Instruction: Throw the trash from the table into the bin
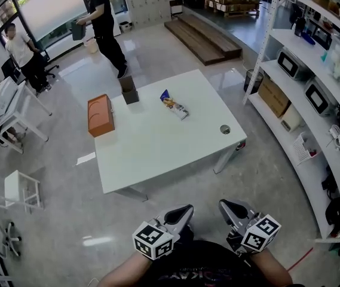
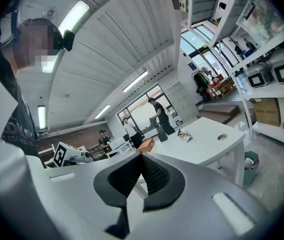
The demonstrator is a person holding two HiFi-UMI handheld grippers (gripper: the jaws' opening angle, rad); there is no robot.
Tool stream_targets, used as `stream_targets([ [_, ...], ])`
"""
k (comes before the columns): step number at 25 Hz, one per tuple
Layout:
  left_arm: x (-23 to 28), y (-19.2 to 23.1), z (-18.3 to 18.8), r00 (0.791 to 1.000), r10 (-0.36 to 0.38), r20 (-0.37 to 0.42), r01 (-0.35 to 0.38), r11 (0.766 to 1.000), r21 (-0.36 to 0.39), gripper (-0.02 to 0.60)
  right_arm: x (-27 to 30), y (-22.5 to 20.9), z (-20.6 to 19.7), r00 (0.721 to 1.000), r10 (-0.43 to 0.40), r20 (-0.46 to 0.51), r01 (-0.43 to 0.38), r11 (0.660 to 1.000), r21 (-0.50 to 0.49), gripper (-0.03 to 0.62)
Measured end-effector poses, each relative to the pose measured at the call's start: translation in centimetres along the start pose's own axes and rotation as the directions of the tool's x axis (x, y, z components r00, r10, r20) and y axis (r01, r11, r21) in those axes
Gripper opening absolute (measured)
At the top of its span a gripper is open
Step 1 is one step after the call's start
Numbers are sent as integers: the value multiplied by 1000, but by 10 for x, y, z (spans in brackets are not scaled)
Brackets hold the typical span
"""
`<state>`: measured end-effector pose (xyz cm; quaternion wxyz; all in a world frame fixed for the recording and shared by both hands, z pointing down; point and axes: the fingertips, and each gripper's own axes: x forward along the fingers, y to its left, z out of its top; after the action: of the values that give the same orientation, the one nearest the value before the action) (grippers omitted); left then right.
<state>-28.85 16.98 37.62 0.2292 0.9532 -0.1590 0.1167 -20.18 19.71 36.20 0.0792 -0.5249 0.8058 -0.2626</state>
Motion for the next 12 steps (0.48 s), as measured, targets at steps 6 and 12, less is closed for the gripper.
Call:
stream_targets([
  [6, 15, 58, 29, 1000, 5, 17, -6, 1000, 7, 8, 63, -24, 23, 1000, -10, -24, 10, 1000, -11, 0],
  [12, 13, 116, 49, 999, 25, 32, -25, 1000, -7, 8, 134, -37, 52, 1000, -1, -29, 0, 998, -57, 0],
])
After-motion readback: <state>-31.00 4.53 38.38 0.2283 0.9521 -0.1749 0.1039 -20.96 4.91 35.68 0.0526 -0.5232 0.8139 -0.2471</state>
